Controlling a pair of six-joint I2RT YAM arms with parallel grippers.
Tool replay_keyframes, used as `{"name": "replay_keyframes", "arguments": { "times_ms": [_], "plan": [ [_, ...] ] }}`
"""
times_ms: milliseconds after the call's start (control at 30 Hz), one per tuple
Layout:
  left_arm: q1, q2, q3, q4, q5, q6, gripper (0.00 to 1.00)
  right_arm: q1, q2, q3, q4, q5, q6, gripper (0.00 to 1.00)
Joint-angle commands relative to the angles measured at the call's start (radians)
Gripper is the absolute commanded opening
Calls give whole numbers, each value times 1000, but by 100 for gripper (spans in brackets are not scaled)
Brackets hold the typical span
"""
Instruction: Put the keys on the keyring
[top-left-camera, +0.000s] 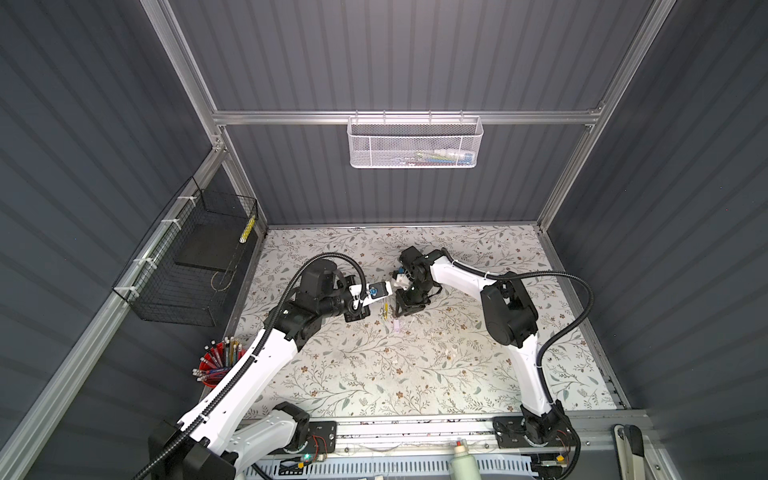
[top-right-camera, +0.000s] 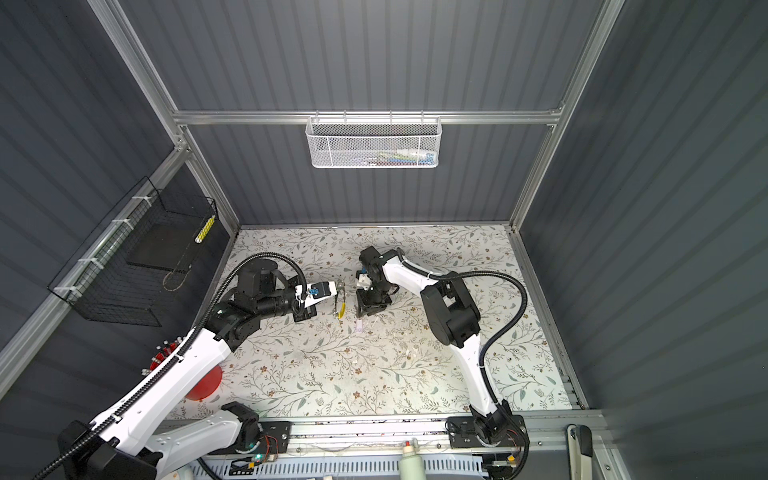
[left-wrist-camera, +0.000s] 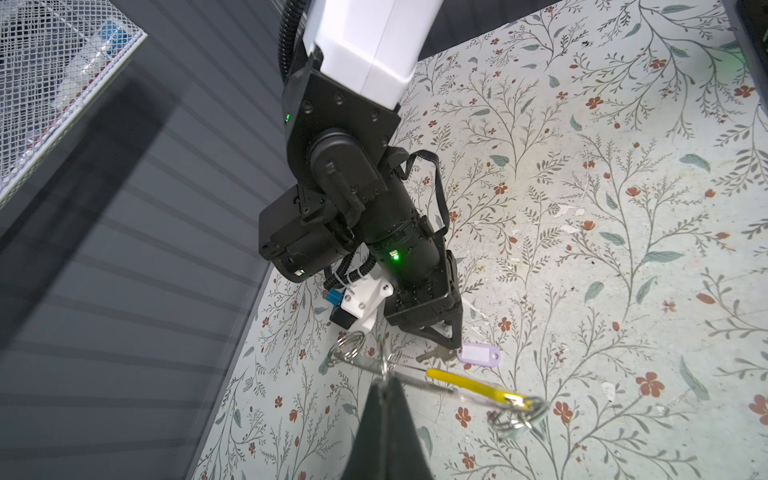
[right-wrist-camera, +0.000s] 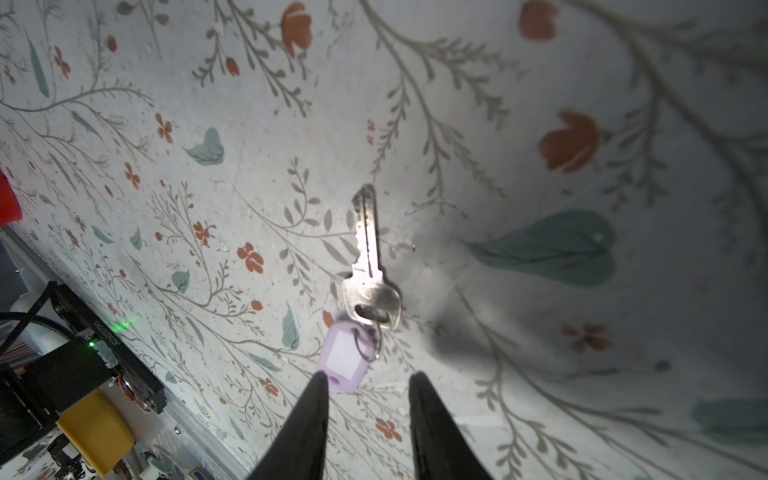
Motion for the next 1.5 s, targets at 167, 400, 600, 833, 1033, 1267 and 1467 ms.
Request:
{"name": "replay_keyframes", "arguments": {
  "times_ms": [167,400,600,833,1033,1267,1467],
  "plan": [
    [4,-12,-12,20,20,-8,0,18,53,71,-86,-20,-25,32],
    [4,-11,-14,19,19,-8,0,22,93,120,-130,-15,-30,28],
    [3,-10,-20,26,19,-10,0,23,100,126,-131,-16,-30,25],
    [4,-8,-17,22,17,-8,0,25,132,167,-165,-9,-31,21],
    [3,-5,-17,23,17,-8,0,26,148,186,-181,-7,-32,20],
    [4,-5,-22,25,17,-9,0,26,148,190,-183,-5,-33,13],
    [4,-9,-22,26,19,-11,0,27,110,146,-144,0,-33,3]
  ]
}}
